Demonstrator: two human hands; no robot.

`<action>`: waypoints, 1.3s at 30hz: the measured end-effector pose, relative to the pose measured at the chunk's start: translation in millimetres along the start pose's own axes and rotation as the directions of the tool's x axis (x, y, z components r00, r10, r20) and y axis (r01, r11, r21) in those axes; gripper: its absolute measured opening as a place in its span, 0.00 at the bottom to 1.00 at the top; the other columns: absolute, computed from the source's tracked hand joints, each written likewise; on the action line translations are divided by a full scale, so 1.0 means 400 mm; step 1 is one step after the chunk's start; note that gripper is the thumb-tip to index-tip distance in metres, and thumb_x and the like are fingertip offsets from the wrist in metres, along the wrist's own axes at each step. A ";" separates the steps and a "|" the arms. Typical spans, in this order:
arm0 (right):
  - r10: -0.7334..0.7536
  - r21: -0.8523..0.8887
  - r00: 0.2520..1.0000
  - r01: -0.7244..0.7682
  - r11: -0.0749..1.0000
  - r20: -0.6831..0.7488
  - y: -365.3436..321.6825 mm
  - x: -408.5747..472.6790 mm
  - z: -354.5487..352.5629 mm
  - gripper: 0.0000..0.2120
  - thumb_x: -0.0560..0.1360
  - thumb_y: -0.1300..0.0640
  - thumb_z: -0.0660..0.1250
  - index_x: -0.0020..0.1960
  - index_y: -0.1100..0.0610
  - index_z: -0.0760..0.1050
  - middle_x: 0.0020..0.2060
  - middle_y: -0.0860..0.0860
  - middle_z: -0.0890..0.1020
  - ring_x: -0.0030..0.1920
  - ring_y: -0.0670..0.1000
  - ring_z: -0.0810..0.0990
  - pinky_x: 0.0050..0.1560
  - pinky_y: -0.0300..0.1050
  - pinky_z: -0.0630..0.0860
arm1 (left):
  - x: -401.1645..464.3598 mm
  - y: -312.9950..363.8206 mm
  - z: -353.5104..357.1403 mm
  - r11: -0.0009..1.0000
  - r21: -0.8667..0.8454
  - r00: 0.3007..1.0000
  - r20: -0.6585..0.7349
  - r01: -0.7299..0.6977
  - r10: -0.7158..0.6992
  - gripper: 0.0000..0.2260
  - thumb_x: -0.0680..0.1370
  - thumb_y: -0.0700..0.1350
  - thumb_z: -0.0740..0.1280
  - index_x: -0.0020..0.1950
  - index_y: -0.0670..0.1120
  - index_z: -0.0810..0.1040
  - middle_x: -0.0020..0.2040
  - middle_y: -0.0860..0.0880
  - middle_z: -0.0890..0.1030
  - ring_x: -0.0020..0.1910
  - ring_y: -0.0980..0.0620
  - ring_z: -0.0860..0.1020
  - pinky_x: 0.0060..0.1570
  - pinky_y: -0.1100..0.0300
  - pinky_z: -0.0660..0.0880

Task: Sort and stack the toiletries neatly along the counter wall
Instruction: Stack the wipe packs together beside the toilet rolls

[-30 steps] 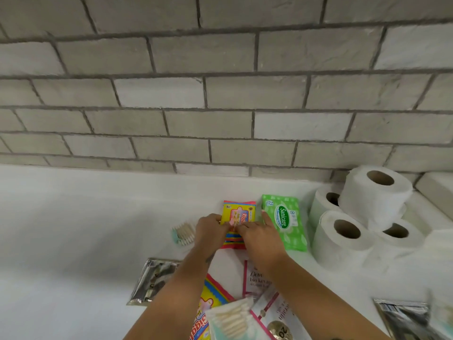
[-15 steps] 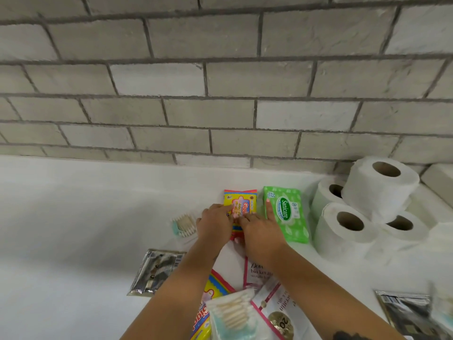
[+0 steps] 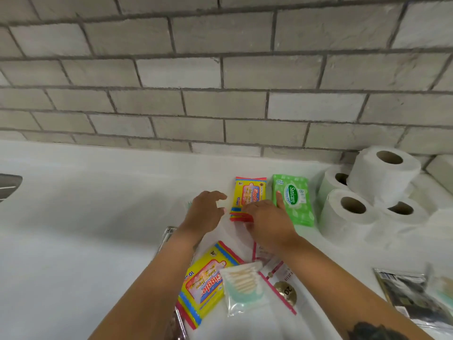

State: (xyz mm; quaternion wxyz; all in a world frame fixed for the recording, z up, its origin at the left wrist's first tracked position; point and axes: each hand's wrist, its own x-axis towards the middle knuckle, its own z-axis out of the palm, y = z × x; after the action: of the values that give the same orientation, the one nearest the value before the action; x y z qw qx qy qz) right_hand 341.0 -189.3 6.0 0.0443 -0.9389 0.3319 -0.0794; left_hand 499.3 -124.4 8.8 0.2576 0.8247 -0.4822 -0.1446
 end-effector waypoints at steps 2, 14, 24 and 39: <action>0.007 0.029 0.999 -0.008 1.000 0.049 -0.024 -0.022 -0.004 0.19 0.75 0.48 0.62 0.66 0.45 0.69 0.63 0.46 0.75 0.67 0.50 0.67 0.73 0.54 0.43 | -0.038 -0.012 -0.021 0.999 -0.017 0.999 0.027 0.031 -0.030 0.15 0.75 0.42 0.69 0.62 0.47 0.77 0.61 0.46 0.77 0.59 0.48 0.76 0.59 0.61 0.68; 0.031 -0.083 0.961 -0.008 0.996 0.273 -0.067 -0.125 0.030 0.40 0.62 0.39 0.74 0.68 0.51 0.64 0.63 0.52 0.69 0.65 0.55 0.67 0.67 0.54 0.60 | -0.175 -0.037 -0.011 0.880 0.476 0.949 0.280 -0.004 -0.147 0.20 0.72 0.55 0.69 0.61 0.48 0.77 0.58 0.51 0.80 0.59 0.52 0.77 0.57 0.62 0.69; 0.059 -0.114 0.947 -0.024 0.993 0.315 -0.047 -0.162 0.030 0.44 0.60 0.41 0.77 0.71 0.50 0.62 0.64 0.52 0.68 0.66 0.56 0.67 0.66 0.57 0.61 | -0.179 -0.027 0.004 0.869 0.494 0.902 0.369 0.015 -0.225 0.23 0.69 0.56 0.72 0.58 0.44 0.78 0.55 0.46 0.81 0.54 0.48 0.79 0.55 0.56 0.76; 0.078 0.377 0.971 -0.161 0.912 0.227 -0.038 -0.125 0.001 0.37 0.69 0.41 0.70 0.73 0.50 0.60 0.69 0.49 0.67 0.69 0.51 0.66 0.63 0.41 0.63 | -0.123 -0.044 -0.050 0.981 0.007 0.913 0.364 0.194 -0.184 0.20 0.69 0.46 0.75 0.58 0.45 0.75 0.53 0.50 0.77 0.49 0.53 0.75 0.46 0.64 0.70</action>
State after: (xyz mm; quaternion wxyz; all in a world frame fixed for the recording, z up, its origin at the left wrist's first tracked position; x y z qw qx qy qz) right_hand 312.1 -145.8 1.7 0.2705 -0.8918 0.3601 -0.0436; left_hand 497.4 -68.6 14.9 0.1607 0.8227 -0.4374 -0.3257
